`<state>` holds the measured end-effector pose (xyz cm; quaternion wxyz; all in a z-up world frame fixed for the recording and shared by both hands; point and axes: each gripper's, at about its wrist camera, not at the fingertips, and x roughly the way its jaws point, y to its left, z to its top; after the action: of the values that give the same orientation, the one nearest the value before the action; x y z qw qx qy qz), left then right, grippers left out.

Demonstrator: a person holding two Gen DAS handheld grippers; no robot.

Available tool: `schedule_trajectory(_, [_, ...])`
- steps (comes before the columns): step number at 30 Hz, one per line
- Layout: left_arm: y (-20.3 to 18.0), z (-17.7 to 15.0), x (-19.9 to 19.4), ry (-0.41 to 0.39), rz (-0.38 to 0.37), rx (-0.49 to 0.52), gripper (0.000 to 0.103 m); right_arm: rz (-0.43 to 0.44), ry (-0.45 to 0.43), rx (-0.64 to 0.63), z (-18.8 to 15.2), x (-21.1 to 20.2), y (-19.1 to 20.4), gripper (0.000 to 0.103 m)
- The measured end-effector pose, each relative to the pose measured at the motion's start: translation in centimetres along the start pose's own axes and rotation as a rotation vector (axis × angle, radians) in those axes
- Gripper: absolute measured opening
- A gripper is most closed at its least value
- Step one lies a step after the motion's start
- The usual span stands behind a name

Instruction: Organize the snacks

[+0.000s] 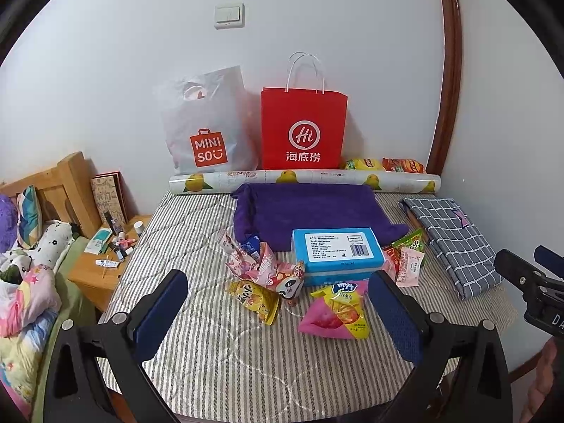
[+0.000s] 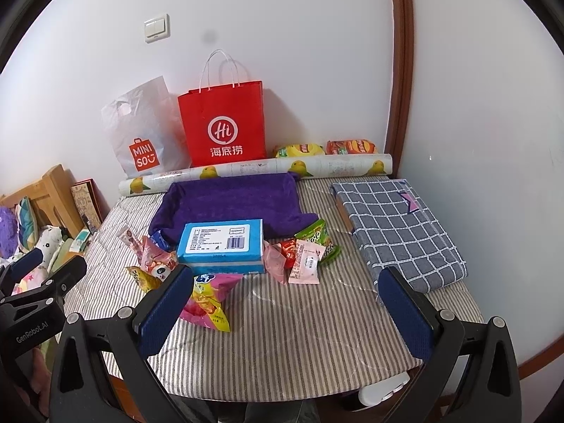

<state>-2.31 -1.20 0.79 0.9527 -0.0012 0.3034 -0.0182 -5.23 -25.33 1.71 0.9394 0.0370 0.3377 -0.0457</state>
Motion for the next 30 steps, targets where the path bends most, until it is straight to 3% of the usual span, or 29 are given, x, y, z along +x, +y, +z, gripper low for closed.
schedule_trajectory(30, [0.3, 2.8, 3.5, 0.035, -0.027, 0.011, 0.103, -0.001, 0.016, 0.005, 2.5, 2.7, 1.1, 0.103])
